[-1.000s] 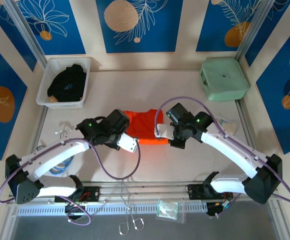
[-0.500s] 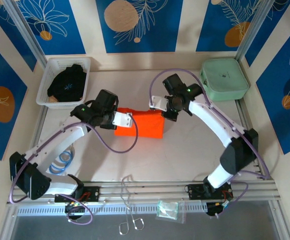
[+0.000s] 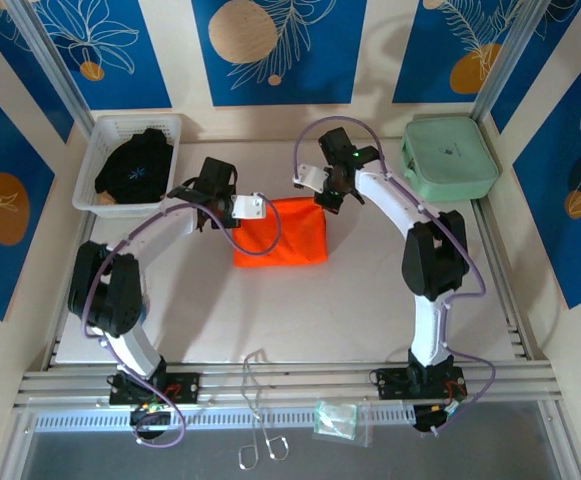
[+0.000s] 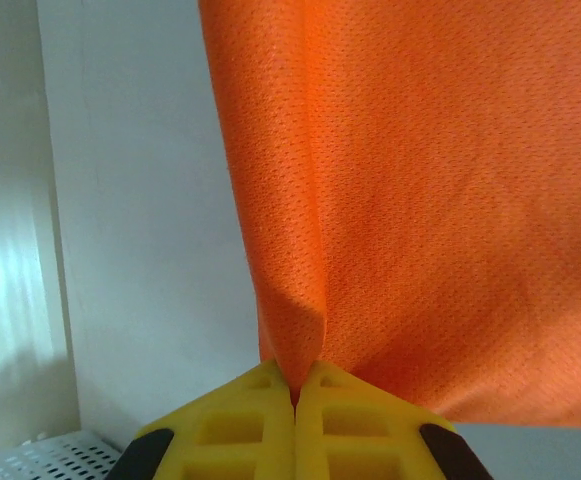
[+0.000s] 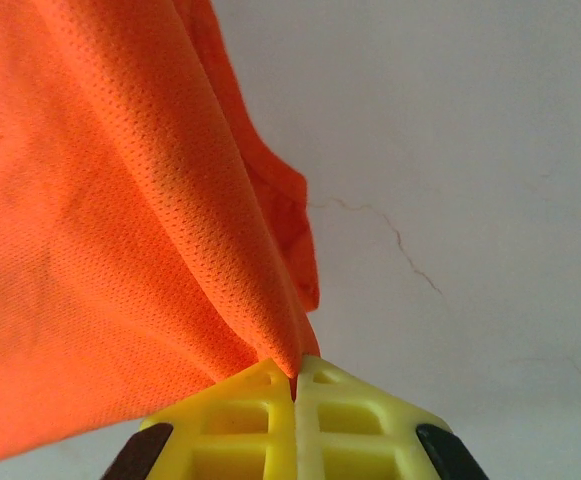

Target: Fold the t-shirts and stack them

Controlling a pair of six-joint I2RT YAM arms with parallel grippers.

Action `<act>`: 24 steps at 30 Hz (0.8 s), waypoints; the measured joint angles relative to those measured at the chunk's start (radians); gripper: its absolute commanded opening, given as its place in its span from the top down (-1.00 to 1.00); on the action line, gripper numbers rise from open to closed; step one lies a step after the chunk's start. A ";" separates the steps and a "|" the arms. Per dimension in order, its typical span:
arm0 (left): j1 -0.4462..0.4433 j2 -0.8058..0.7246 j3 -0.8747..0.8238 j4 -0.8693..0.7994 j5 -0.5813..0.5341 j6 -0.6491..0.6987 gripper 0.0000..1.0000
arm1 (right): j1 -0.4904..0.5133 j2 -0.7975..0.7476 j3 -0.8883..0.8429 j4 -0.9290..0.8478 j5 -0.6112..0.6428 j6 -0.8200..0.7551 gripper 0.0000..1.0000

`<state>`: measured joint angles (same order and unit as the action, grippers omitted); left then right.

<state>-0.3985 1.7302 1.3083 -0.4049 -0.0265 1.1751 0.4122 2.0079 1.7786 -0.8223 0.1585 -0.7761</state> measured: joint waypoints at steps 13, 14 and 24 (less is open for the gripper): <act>0.021 0.229 0.002 0.290 -0.039 -0.035 1.00 | -0.038 0.245 0.075 0.186 0.044 0.150 1.00; 0.021 0.242 0.002 0.306 -0.046 -0.039 1.00 | -0.039 0.249 0.075 0.190 0.045 0.157 0.99; 0.026 0.278 -0.002 0.481 -0.150 -0.084 0.09 | -0.062 0.267 0.085 0.241 0.060 0.293 -0.07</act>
<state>-0.3721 2.0079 1.3064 0.0765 -0.1764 1.0912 0.3500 2.2745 1.8641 -0.5808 0.2184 -0.4828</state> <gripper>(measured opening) 0.407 0.468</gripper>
